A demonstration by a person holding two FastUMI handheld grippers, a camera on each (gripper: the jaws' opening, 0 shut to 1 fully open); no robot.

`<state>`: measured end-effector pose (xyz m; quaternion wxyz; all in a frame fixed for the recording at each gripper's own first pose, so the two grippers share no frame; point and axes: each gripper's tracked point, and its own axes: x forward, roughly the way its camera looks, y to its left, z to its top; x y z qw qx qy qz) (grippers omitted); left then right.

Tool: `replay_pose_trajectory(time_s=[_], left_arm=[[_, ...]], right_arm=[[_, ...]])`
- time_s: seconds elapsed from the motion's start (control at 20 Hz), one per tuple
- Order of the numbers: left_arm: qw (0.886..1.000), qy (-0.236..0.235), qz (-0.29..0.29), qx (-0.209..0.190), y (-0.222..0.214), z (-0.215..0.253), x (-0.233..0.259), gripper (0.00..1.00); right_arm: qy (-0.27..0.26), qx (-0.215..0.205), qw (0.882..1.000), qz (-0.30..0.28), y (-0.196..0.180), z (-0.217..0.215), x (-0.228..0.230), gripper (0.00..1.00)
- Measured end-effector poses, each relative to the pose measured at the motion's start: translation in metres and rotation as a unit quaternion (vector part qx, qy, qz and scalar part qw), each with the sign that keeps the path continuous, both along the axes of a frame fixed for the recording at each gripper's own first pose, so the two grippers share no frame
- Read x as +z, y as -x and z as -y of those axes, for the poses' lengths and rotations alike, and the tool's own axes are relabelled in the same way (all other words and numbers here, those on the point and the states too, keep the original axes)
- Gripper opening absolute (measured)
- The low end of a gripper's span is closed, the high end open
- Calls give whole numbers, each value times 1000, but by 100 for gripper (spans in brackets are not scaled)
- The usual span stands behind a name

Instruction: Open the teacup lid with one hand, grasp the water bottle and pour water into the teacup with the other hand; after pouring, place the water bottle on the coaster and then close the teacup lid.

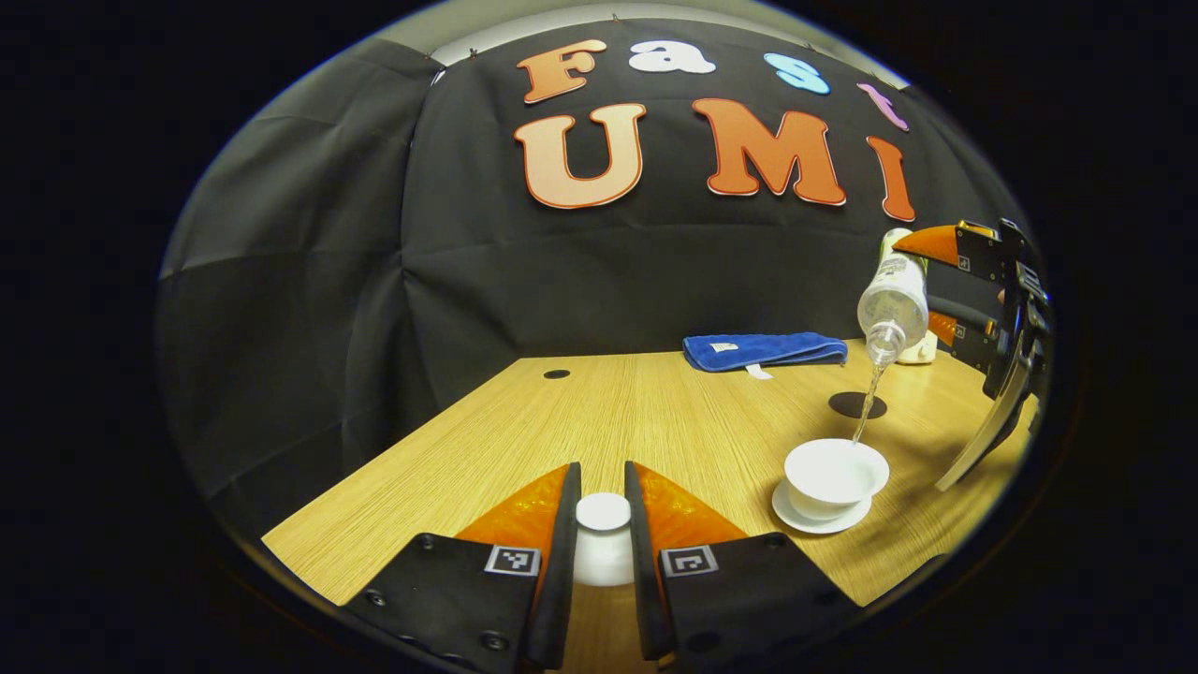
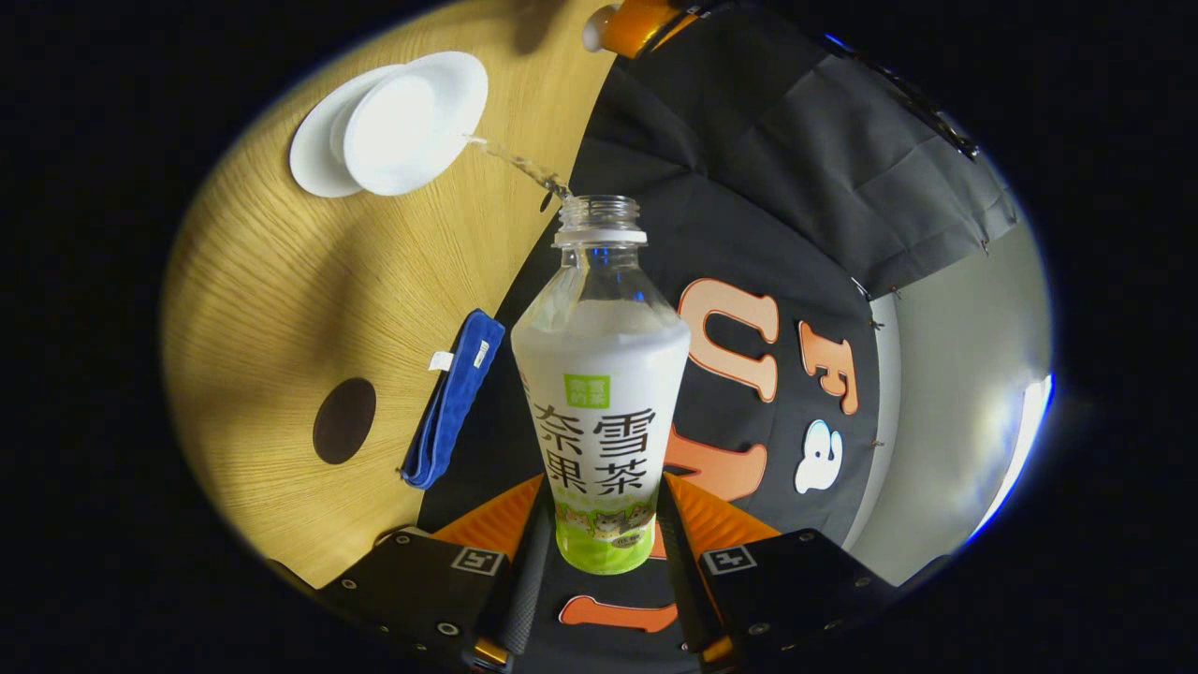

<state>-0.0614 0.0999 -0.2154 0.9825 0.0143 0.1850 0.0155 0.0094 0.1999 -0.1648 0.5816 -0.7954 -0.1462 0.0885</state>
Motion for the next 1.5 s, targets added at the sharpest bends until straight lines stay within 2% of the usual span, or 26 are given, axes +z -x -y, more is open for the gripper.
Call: replay_pose_trajectory(time_s=[0.1, 0.3, 0.35, 0.45, 0.5, 0.6, 0.65, 0.7, 0.9, 0.95, 1.0, 1.15, 1.2, 1.3, 1.35, 1.4, 1.5], left_arm=[[1000, -2, 1, -1, 0, 1, 1, 33], [1000, -5, 0, -1, -1, 1, -1, 33], [1000, -5, -2, -1, -1, 1, 0, 33], [1000, -5, -1, -1, 0, 1, 1, 31], [1000, -6, -1, -2, -1, 1, 1, 33], [1000, -7, 1, -2, -1, 1, 2, 33], [1000, -9, 3, -2, -1, 1, 3, 33], [1000, -10, 3, -4, -1, 2, 4, 33], [1000, -12, 6, -3, -2, 3, 7, 33], [1000, -13, 8, -2, -2, 3, 8, 33], [1000, -13, 8, -3, -2, 3, 9, 33], [1000, -15, 8, -6, -3, 6, 9, 33], [1000, -15, 8, -7, -2, 6, 10, 33], [1000, -15, 9, -7, -3, 7, 10, 33], [1000, -16, 9, -6, -3, 7, 12, 33], [1000, -17, 10, -6, -3, 6, 12, 33], [1000, -17, 11, -8, -3, 8, 13, 33]], right_arm=[[10, 9, 1000, -1, -1, -1, 0, 59], [29, 24, 999, -4, 2, -5, 1, 65], [30, 28, 999, -3, 3, -5, -1, 62], [32, 33, 999, -4, 4, -6, -2, 62], [34, 35, 999, -5, 4, -6, -2, 65], [35, 38, 999, -7, 5, -7, -2, 62], [36, 39, 999, -8, 6, -7, -2, 65], [37, 42, 998, -9, 5, -8, -2, 62], [41, 52, 998, -17, 5, -7, -4, 62], [42, 54, 997, -28, 4, -8, -6, 59], [49, 57, 997, -26, 3, -10, -3, 62], [57, 66, 996, -16, 6, -11, 1, 62], [56, 67, 996, -13, 4, -10, 1, 59], [57, 70, 996, -4, 1, -9, 1, 62], [58, 75, 995, 9, 1, -11, 5, 65], [60, 83, 994, 27, 1, -12, 8, 62], [59, 99, 991, 60, 4, -14, 8, 62]])
